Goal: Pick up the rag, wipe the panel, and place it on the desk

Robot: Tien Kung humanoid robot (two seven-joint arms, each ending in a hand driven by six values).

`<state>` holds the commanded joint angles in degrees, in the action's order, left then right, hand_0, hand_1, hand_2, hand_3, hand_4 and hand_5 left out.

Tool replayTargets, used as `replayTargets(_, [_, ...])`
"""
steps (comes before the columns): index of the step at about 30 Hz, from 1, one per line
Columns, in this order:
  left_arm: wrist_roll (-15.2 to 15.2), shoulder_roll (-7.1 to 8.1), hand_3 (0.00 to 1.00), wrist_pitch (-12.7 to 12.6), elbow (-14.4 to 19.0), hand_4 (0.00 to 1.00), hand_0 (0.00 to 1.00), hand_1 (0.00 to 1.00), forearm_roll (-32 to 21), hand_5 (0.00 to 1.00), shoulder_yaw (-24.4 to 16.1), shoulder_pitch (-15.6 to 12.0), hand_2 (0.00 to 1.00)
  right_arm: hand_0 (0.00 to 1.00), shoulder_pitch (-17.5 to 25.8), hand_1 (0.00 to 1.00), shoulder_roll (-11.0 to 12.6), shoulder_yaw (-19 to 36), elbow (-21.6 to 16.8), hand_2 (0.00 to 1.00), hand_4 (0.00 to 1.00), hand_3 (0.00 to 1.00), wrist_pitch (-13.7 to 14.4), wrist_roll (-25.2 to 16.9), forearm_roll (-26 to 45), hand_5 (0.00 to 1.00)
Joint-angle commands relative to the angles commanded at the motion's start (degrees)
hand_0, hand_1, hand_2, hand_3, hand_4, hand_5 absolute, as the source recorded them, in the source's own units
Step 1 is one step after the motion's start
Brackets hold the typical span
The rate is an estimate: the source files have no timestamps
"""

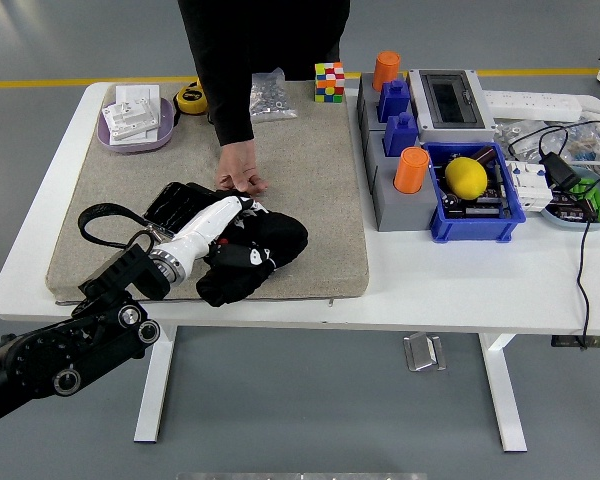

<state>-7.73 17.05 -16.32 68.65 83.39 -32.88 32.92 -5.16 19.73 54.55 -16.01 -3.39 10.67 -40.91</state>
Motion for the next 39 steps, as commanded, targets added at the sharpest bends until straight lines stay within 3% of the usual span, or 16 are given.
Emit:
replayTargets(13, [0.05, 0.19, 0.383, -2.96, -5.90, 0.278, 0.253, 0.299, -1.14, 0.002, -2.09, -0.76, 0.520, 0.719, 0.19, 0.592, -0.43, -0.03, -0.02, 0.660, 0.974, 0.575, 0.21, -0.05, -0.19, 0.527])
replayTargets(28, [-2.20, 0.89, 0.385, -5.52, -9.63, 0.289, 0.244, 0.298, 0.41, 0.002, -4.28, -0.82, 0.519, 0.718, 0.29, 0.592, -0.55, -0.35, 0.02, 0.660, 0.975, 0.574, 0.18, -0.02, -0.06, 0.527])
replayTargets(39, [-2.02, 1.33, 0.395, -6.74, -12.49, 0.292, 0.241, 0.295, 1.51, 0.002, -7.75, -1.21, 0.518, 0.717, 0.37, 0.592, -0.63, -0.11, 0.04, 0.659, 0.976, 0.574, 0.02, 0.03, -0.08, 0.528])
